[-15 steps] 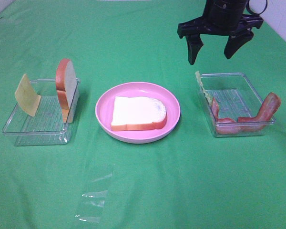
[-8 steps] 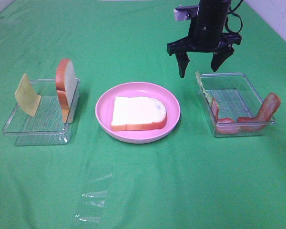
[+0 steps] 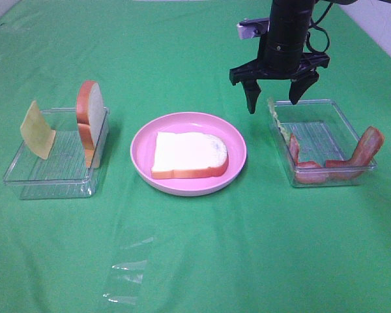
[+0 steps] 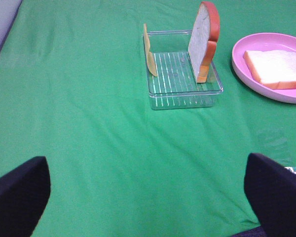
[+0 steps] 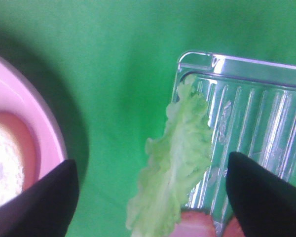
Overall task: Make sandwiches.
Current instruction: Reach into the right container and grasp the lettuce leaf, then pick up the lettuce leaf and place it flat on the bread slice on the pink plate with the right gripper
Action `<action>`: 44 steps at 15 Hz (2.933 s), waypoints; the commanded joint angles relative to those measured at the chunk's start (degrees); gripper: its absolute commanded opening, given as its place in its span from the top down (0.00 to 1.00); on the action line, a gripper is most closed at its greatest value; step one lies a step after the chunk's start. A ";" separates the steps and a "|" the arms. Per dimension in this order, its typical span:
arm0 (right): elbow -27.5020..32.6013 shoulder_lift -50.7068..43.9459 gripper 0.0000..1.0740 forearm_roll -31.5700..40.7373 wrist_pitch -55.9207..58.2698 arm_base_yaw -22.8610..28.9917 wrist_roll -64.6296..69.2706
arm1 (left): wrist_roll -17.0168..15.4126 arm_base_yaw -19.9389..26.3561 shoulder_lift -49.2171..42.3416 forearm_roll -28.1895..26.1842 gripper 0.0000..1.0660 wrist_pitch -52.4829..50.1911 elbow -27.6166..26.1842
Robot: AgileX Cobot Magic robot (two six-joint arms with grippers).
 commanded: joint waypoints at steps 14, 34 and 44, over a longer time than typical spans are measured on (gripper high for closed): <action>-0.17 1.49 0.74 -1.26 6.42 -0.11 0.40 | 0.11 -0.11 -0.06 0.11 0.06 -0.23 0.06; -0.17 -11.29 1.00 5.61 6.42 -0.06 0.63 | 0.11 -0.11 -0.06 0.11 0.06 -0.23 0.06; 19.37 -12.95 1.00 56.32 -6.19 0.11 -25.90 | 0.11 -0.11 -0.06 0.11 0.06 -0.23 0.06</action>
